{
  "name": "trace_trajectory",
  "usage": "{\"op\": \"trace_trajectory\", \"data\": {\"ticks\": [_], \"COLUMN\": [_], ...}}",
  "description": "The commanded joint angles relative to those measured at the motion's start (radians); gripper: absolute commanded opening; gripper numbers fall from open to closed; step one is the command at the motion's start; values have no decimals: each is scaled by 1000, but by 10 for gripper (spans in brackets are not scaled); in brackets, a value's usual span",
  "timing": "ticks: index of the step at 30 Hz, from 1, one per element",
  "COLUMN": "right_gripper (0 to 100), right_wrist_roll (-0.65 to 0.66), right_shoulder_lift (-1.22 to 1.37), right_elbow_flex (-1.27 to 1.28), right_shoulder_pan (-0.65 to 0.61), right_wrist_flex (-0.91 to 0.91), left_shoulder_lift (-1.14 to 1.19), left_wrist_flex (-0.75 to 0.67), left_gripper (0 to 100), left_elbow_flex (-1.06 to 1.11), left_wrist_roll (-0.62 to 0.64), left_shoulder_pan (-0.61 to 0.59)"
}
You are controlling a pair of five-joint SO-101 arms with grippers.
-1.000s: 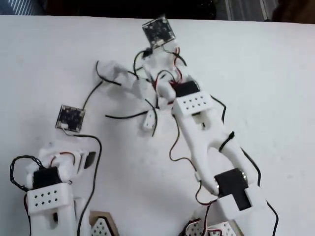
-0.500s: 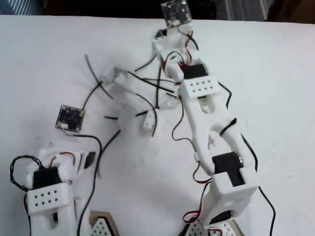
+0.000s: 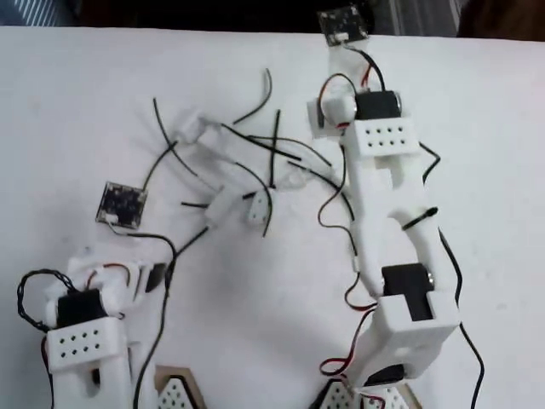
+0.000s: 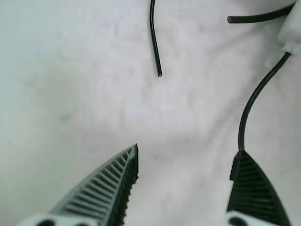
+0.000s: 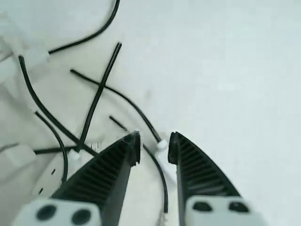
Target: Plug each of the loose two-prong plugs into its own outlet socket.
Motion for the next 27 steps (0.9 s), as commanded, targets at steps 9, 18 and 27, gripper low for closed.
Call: {"op": "trace_trajectory", "data": {"ticks": [9,18,27], "right_gripper": [105,105,108], "right_wrist_roll": [2,25,63], "right_shoulder_lift": [-58,-58,-56], "right_elbow_flex": [-23,229,334], "right_shoulder_pan": [1,59,148], "right_wrist_flex": [401,317,266], "left_shoulder_lift": [-13,-13,-13], "left_wrist_flex": [-17,-17,-35], "left_gripper": [312,312,312], "left_elbow_flex": [-2,0,14], "left_wrist_roll": [-8,-8,-9], "left_shoulder_pan": [-2,-2,-2]}}
